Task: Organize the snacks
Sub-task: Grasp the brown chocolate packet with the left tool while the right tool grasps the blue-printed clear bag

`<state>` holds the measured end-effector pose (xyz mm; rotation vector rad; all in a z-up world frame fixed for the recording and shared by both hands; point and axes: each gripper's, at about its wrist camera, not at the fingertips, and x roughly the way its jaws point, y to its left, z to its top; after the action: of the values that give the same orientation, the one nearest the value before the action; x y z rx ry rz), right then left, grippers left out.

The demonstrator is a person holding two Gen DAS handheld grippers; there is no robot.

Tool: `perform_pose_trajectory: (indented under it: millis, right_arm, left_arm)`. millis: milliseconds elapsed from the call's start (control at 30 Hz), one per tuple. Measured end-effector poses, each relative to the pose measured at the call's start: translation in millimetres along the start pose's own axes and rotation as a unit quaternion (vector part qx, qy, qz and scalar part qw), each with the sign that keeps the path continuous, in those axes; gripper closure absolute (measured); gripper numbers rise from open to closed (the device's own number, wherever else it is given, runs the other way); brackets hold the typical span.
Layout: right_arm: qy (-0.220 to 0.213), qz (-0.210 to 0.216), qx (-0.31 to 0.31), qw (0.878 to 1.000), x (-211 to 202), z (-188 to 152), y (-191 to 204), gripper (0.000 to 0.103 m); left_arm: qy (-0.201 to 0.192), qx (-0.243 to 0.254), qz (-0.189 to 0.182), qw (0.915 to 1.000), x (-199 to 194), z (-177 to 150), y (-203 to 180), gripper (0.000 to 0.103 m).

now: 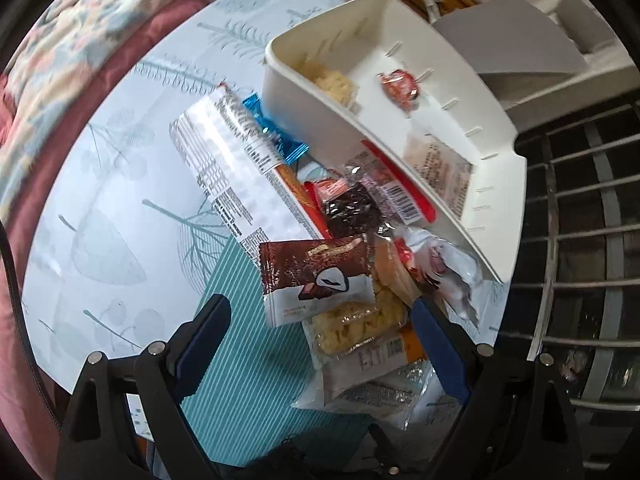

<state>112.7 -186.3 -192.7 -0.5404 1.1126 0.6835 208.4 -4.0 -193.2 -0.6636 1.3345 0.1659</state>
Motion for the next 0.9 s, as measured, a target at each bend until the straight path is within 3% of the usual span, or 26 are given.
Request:
perform_pose_trajectory:
  millis: [200,267,433,600,900]
  right_arm:
    - [0.018,0.006,-0.072,0.997,22,-1,0,0.007]
    - [0.018,0.009,-0.082,0.996,26,0,-3,0.000]
    - [0.039,0.062,-0.077,0.994,37,6,-15,0.000]
    - [0.043,0.079,-0.096,0.991,45,6,-15,0.000]
    - [0.053,0.083,-0.102,0.990,60,13,3,0.000]
  left_arm:
    - [0.020,-0.040,0.019,0.9988,24,6,5,0.012]
    - [0.026,-0.051,0.023,0.9981,30,9,6,0.012]
    - [0.036,-0.065,0.033,0.9967,43,14,7,0.012]
    - [0.046,-0.074,0.042,0.9953,57,20,4,0.012]
    - [0.064,-0.088,0.049,0.9929,77,31,3,0.027]
